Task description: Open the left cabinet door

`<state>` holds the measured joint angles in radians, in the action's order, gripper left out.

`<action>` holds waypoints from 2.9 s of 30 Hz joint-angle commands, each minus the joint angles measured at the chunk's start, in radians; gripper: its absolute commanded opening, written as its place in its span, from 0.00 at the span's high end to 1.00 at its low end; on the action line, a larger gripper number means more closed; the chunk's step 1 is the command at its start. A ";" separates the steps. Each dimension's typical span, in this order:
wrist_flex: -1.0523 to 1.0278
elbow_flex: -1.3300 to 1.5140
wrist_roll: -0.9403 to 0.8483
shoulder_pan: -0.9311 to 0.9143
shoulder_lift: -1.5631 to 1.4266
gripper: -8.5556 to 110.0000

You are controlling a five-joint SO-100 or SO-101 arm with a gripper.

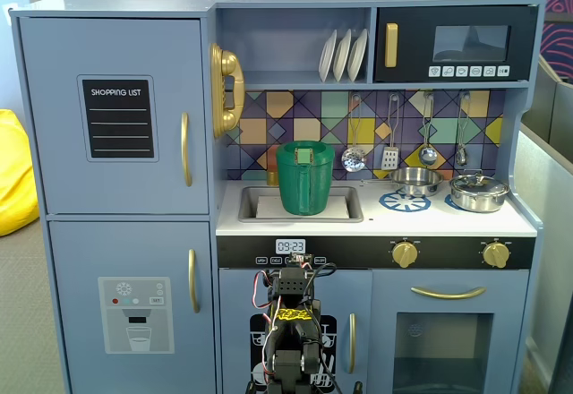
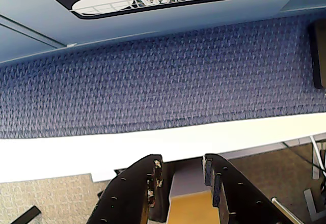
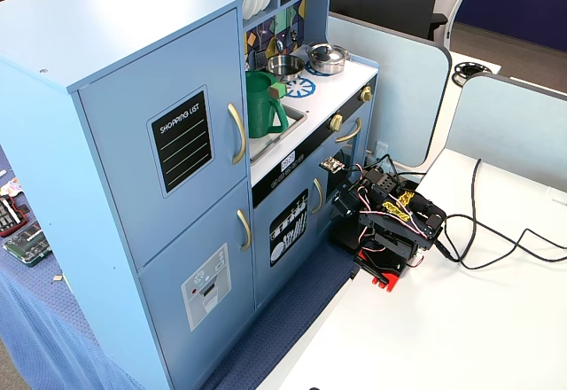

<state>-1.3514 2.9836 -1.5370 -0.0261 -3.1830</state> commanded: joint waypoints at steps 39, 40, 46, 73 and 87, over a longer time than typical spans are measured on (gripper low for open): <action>0.548 -0.704 0.094 0.488 0.334 0.93; 0.569 -0.744 0.109 0.500 0.368 0.93; 0.695 -0.946 0.061 0.563 0.545 0.93; 0.917 -1.333 -0.104 0.713 0.930 0.84; 0.957 -1.359 -0.210 0.842 0.996 0.85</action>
<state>-0.4479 1.6383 -1.6766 0.7486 -2.1522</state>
